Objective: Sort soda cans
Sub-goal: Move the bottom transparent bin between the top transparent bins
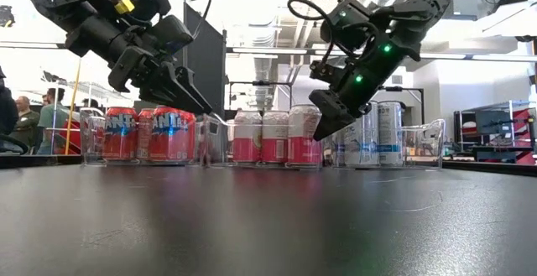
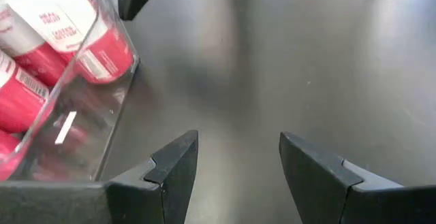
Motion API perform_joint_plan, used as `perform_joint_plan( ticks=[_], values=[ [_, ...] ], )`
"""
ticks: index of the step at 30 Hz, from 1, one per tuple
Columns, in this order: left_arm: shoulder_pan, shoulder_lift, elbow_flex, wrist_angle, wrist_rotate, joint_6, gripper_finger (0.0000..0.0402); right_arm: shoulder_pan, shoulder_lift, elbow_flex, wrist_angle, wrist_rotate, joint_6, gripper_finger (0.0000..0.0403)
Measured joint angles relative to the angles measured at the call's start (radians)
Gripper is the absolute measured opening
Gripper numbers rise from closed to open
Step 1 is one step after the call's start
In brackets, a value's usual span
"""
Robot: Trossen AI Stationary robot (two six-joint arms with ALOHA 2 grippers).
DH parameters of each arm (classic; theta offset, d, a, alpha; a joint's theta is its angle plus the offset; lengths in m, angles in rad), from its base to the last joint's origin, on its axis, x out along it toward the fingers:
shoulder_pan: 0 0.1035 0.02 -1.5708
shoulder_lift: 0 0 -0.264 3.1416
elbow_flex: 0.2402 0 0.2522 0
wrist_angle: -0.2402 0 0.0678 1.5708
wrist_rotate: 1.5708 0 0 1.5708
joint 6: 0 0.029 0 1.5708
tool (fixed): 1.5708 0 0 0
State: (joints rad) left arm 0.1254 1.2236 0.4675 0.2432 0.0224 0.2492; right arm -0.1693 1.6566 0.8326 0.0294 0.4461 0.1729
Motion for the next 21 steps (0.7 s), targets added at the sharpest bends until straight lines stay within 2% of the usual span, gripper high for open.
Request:
perform_joint_plan(
  ticks=[13,21],
  values=[
    [0.001,0.000,0.000,-0.039,-0.064,-0.011,0.0203,-0.105,0.000,0.000,0.011,0.000,-0.017,0.0000],
    [0.001,-0.001,0.000,-0.105,-0.095,-0.075,0.0203,-0.163,0.000,0.000,0.015,0.000,-0.017,0.0000]
  ],
)
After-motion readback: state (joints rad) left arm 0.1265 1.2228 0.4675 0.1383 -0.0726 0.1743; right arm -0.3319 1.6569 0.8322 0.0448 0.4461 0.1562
